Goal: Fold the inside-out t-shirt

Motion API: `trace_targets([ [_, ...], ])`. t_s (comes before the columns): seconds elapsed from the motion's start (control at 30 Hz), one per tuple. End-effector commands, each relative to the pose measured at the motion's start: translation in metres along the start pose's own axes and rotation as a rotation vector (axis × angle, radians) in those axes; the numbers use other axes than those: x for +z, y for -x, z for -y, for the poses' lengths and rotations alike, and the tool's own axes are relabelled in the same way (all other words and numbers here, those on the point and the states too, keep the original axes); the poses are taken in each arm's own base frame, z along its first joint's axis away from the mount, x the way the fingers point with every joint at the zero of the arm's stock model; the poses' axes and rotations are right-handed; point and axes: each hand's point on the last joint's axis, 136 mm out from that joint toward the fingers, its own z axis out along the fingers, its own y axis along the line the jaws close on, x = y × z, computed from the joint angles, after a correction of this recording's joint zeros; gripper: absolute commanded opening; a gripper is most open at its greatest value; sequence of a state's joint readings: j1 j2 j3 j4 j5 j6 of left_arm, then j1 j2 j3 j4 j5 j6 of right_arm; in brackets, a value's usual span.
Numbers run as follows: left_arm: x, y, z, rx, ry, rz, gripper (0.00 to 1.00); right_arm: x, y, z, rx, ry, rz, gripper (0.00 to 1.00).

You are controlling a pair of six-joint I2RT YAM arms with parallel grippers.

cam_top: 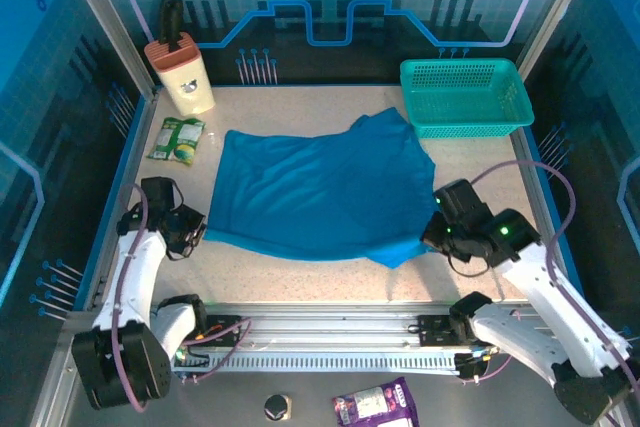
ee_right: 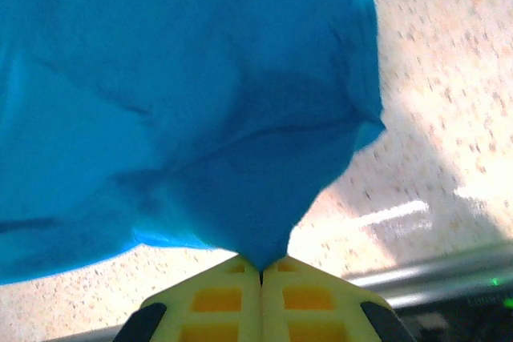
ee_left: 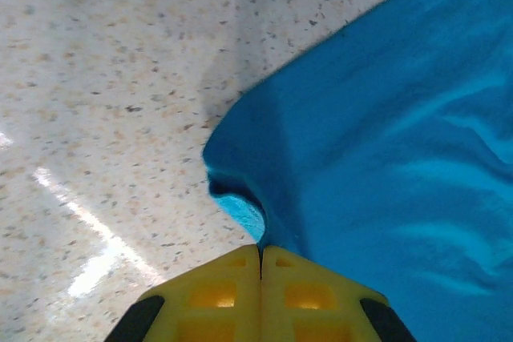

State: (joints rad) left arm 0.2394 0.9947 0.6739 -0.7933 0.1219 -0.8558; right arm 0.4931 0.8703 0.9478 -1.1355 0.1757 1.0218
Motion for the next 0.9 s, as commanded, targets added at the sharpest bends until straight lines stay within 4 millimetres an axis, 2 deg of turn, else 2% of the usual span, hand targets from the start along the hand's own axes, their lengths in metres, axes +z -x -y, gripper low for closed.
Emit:
trace_targets([
  [0.0,0.001,0.008,0.028,0.056,-0.071,-0.026,0.00,0.003,0.039,-0.025,-0.069,0.038,0.102,0.00],
  [0.2,0.013,0.024,0.039,0.127,-0.024,-0.034,0.00,0.018,0.076,-0.040,-0.067,0.066,0.128,0.00],
  [0.4,0.032,0.027,0.040,0.171,0.023,-0.091,0.00,0.039,0.103,-0.053,-0.084,0.084,0.114,0.00],
  [0.6,0.046,0.039,0.048,0.192,0.031,-0.084,0.00,0.059,0.117,-0.058,-0.121,0.074,0.087,0.00],
  [0.87,0.063,0.045,0.060,0.224,0.047,-0.138,0.00,0.076,0.123,-0.052,-0.138,0.028,0.046,0.00],
])
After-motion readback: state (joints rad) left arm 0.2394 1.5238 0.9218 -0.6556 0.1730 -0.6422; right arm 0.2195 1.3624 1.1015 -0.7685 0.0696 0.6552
